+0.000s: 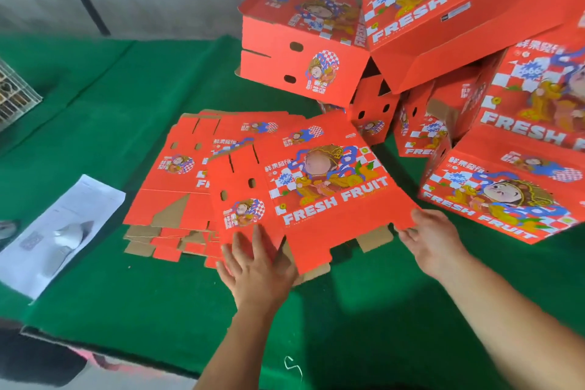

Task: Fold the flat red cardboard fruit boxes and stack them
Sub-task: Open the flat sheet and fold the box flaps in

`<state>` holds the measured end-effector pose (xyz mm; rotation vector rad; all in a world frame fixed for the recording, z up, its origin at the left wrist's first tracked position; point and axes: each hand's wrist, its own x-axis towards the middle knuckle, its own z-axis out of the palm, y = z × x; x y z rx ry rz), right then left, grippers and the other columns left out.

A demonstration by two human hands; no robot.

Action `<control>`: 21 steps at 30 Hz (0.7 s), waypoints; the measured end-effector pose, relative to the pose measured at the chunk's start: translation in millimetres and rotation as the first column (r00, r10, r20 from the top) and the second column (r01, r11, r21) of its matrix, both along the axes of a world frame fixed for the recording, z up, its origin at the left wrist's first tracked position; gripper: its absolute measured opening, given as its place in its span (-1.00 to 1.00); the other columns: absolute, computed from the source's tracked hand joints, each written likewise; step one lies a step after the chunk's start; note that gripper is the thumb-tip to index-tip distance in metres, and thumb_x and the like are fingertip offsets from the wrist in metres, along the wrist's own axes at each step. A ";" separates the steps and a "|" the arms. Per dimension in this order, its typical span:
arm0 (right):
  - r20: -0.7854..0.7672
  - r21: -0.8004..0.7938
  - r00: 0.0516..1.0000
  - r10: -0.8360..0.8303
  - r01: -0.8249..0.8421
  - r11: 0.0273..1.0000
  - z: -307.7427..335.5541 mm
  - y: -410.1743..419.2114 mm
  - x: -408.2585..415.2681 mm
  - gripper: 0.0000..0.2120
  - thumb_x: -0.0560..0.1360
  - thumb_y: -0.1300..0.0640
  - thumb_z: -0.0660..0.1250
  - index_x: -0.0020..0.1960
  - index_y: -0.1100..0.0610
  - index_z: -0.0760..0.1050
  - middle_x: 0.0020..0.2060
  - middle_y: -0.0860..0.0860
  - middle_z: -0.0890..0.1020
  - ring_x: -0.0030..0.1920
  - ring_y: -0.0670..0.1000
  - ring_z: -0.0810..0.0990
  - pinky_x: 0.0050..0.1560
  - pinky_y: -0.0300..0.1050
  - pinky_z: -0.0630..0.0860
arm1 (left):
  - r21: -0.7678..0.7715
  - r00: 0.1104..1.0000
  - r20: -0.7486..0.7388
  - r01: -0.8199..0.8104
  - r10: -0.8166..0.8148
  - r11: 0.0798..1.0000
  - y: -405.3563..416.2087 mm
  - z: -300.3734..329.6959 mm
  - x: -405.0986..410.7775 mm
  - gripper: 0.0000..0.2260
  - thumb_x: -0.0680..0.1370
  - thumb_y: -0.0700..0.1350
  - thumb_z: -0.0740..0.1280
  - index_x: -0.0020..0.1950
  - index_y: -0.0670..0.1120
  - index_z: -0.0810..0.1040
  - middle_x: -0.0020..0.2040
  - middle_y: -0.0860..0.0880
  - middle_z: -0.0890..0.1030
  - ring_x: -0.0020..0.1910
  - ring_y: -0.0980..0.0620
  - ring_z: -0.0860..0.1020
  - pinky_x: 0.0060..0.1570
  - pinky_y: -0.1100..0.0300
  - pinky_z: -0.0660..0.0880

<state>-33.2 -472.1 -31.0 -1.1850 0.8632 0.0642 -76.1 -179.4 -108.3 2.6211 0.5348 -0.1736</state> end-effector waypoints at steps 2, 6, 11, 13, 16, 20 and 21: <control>-0.003 -0.068 1.000 -0.028 0.027 0.997 3.6 -14.1 -8.8 -0.94 0.70 0.17 0.24 0.12 0.15 0.47 0.03 0.15 0.67 -0.07 0.10 0.65 0.09 0.00 0.61 | -0.137 0.998 0.021 -0.054 0.057 0.989 -1.6 -3.2 -11.5 0.02 0.37 0.50 0.34 0.68 0.16 -0.03 0.67 -0.12 -0.05 0.62 -0.31 0.06 0.57 -0.23 0.05; -0.020 -0.266 0.997 0.072 -0.075 0.961 5.2 -22.7 -33.2 -0.78 0.70 0.17 0.24 0.32 0.15 0.48 0.07 0.14 0.66 -0.14 0.07 0.66 -0.10 -0.09 0.62 | -0.337 0.986 -0.004 -0.160 0.169 0.928 -0.8 6.4 -11.5 -0.06 0.46 0.40 0.39 0.69 0.06 0.06 0.68 -0.20 0.00 0.59 -0.38 0.15 0.53 -0.21 0.17; -0.026 -0.399 0.986 0.165 -0.161 0.903 13.4 -15.8 -51.4 -0.82 0.71 0.17 0.23 0.28 0.14 0.50 -0.12 0.09 0.65 -0.31 0.00 0.59 -0.34 -0.19 0.53 | -0.717 0.934 -0.074 -0.294 0.350 0.633 -13.1 28.7 -13.5 -0.34 0.55 0.43 0.20 0.51 0.06 0.41 0.45 -0.14 0.52 0.39 -0.21 0.51 0.29 -0.09 0.47; -0.037 -0.347 0.978 0.204 -0.204 0.915 18.7 -11.2 -53.6 -0.87 0.70 0.16 0.24 0.23 0.08 0.47 -0.14 0.09 0.65 -0.29 0.01 0.60 -0.31 -0.16 0.55 | -0.919 0.915 -0.329 -0.367 0.234 0.144 -24.0 40.5 -17.2 -0.42 0.55 0.44 0.24 0.34 0.06 0.58 0.36 -0.14 0.57 0.30 -0.20 0.54 0.17 -0.15 0.51; -0.002 -0.344 0.975 0.222 -0.209 0.916 28.4 -13.8 -55.8 -0.90 0.70 0.15 0.26 0.21 0.05 0.46 -0.14 0.10 0.64 -0.27 0.02 0.60 -0.28 -0.15 0.57 | -0.876 0.886 -0.462 -0.464 -0.046 -0.132 -30.9 56.0 -27.0 -0.16 0.43 0.61 0.15 0.42 0.02 0.53 0.47 -0.25 0.48 0.42 -0.35 0.46 0.11 -0.35 0.49; 0.065 -0.433 0.977 0.205 -0.158 0.887 37.8 -39.2 -59.8 -0.89 0.69 0.17 0.26 0.19 0.02 0.46 -0.16 0.07 0.64 -0.30 -0.03 0.54 -0.39 -0.23 0.49 | -0.884 0.886 -0.463 -0.461 -0.016 0.078 -34.6 66.1 -31.2 -0.08 0.24 0.71 0.11 0.30 0.07 0.56 0.07 -0.08 0.52 0.29 -0.24 0.52 0.37 -0.61 0.06; 0.068 -0.444 0.976 0.208 -0.157 0.882 37.7 -45.5 -59.3 -0.88 0.69 0.17 0.25 0.21 0.02 0.46 -0.17 0.07 0.63 -0.31 -0.03 0.53 -0.39 -0.23 0.48 | -0.892 0.893 -0.445 -0.435 -0.064 0.123 -41.4 71.0 -32.3 -0.11 0.26 0.67 0.22 0.35 0.09 0.55 0.15 -0.04 0.57 0.28 -0.25 0.56 0.34 -0.57 0.19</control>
